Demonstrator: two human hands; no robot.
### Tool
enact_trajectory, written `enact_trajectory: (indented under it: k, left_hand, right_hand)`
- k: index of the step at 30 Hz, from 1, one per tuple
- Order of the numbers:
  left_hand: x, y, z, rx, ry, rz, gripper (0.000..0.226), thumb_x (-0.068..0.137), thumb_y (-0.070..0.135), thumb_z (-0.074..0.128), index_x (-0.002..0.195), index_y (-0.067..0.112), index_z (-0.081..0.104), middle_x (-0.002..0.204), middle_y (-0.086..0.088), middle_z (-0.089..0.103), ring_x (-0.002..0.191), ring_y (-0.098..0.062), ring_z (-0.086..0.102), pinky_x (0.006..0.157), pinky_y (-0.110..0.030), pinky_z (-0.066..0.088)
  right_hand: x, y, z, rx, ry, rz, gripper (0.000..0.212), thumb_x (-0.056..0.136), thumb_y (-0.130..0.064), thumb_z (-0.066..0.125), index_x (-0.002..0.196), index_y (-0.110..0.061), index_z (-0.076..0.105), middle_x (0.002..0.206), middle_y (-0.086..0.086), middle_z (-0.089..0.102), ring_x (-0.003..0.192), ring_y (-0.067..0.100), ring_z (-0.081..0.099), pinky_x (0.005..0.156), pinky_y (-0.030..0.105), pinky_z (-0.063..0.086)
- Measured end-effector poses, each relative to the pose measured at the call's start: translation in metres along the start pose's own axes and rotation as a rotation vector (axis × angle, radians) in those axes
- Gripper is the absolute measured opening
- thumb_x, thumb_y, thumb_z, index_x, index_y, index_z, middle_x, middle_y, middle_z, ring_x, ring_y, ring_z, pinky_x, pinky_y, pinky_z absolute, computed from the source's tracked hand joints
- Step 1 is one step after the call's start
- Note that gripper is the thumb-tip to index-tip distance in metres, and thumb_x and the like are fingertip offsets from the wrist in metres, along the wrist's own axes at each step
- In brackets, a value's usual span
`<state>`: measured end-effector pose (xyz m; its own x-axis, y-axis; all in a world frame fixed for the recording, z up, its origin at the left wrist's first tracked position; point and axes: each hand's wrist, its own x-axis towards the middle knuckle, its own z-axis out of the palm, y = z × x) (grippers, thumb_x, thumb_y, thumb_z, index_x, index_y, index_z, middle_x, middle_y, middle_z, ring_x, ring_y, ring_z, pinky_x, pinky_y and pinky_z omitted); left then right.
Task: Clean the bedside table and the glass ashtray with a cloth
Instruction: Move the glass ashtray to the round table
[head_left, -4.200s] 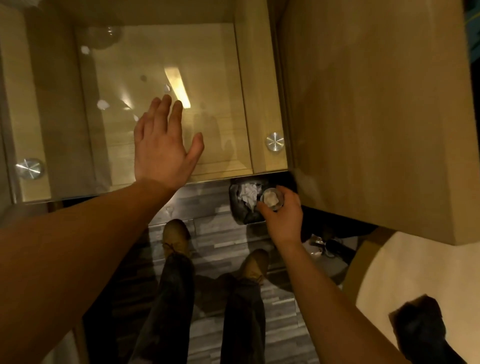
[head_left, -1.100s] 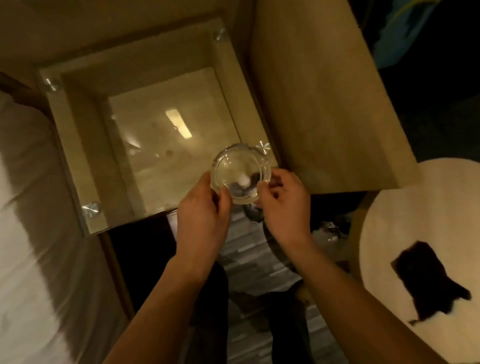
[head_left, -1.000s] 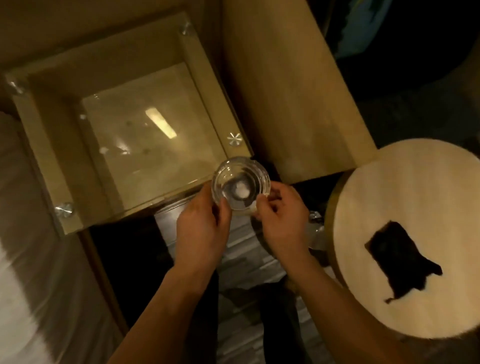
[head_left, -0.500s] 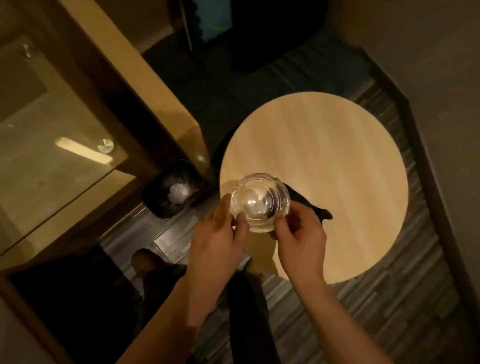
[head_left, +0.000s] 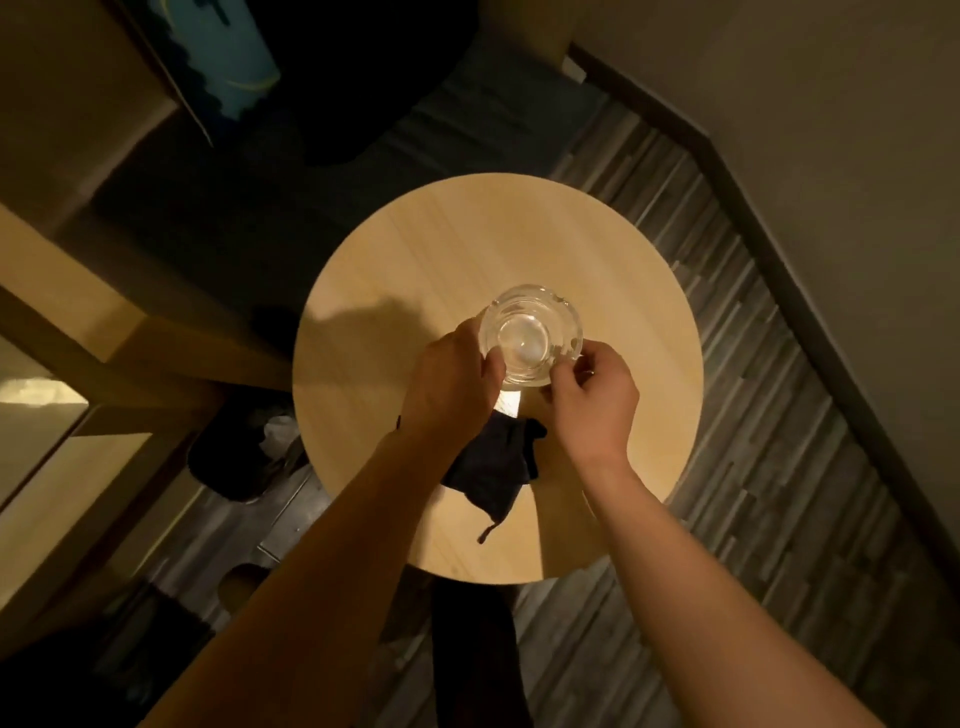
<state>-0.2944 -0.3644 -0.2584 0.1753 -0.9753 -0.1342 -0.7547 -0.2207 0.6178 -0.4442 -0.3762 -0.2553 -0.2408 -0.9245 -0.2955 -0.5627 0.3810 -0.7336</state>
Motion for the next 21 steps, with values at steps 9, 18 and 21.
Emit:
enact_trajectory:
  k: [9, 18, 21]
  left_hand:
    - [0.021, -0.009, 0.024, 0.043, -0.144, -0.097, 0.033, 0.103, 0.031, 0.06, 0.122, 0.004, 0.063, 0.108, -0.013, 0.074, 0.099, -0.029, 0.071, 0.079, -0.032, 0.049]
    - [0.014, -0.018, 0.013, 0.027, -0.134, -0.149, 0.059, 0.103, 0.05, 0.054, 0.141, 0.006, 0.055, 0.117, -0.012, 0.073, 0.109, -0.027, 0.069, 0.089, -0.035, 0.049]
    - [-0.002, -0.034, -0.001, 0.049, -0.062, -0.21, 0.061, 0.099, 0.053, 0.056, 0.142, 0.009, 0.055, 0.126, -0.011, 0.068, 0.114, -0.026, 0.065, 0.094, -0.041, 0.052]
  right_hand:
    - [0.018, 0.02, 0.011, -0.011, -0.016, 0.041, 0.012, 0.095, -0.015, 0.061, 0.096, -0.004, 0.066, 0.094, 0.013, 0.065, 0.086, 0.026, 0.056, 0.069, 0.028, 0.031]
    - [0.012, 0.024, -0.005, 0.041, -0.082, 0.083, 0.031, 0.097, -0.031, 0.066, 0.12, -0.011, 0.064, 0.082, -0.012, 0.059, 0.077, 0.003, 0.056, 0.064, 0.016, 0.037]
    - [-0.002, 0.033, -0.019, 0.013, -0.124, 0.098, 0.033, 0.096, -0.039, 0.065, 0.118, -0.014, 0.064, 0.084, -0.013, 0.06, 0.076, 0.006, 0.058, 0.064, 0.018, 0.039]
